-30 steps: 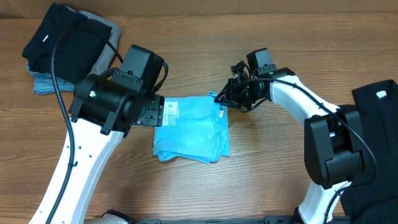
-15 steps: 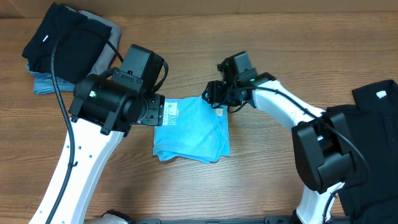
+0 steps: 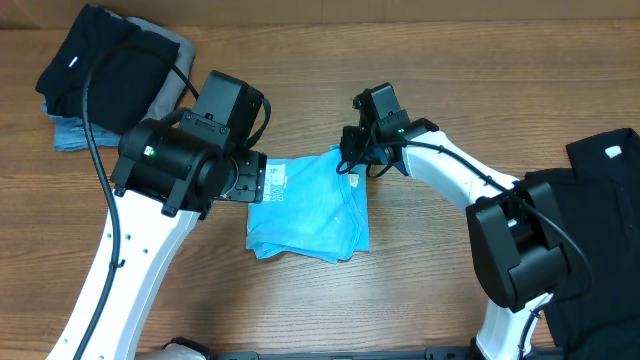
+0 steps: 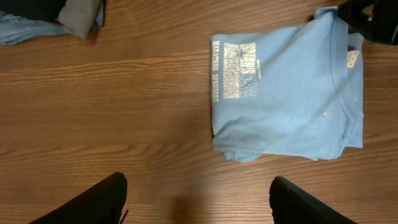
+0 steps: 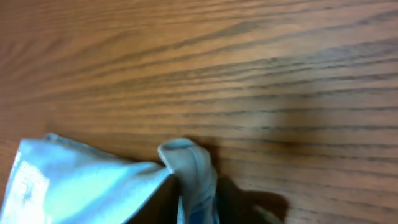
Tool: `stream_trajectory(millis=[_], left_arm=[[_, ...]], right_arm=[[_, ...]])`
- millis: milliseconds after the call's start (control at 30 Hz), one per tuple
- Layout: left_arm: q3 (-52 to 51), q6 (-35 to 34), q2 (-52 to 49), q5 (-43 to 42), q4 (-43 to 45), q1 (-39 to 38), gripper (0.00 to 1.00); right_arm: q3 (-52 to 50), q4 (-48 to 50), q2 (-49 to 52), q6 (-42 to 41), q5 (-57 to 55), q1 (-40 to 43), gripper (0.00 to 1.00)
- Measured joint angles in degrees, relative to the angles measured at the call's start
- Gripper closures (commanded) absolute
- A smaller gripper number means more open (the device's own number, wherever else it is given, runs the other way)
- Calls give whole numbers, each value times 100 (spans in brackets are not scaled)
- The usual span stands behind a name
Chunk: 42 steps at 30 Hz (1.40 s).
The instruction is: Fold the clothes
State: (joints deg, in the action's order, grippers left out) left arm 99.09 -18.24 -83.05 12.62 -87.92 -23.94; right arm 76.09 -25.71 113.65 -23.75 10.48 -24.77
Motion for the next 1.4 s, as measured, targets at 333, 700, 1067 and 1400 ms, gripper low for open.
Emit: stream_trajectory(millis=[333, 700, 1067, 1400], left_arm=[[0, 2, 0, -17, 26, 0, 25], [0, 42, 0, -17, 31, 0, 25], [0, 44, 0, -17, 39, 0, 21], [-256, 254, 11, -55, 490, 11, 1]], right_arm=[[20, -225, 0, 269, 1268, 68, 96], [26, -761, 0, -879, 2487, 1154, 96], [35, -1504, 0, -568, 2802, 1416, 83], [44, -2634, 0, 568, 2579, 1392, 73]])
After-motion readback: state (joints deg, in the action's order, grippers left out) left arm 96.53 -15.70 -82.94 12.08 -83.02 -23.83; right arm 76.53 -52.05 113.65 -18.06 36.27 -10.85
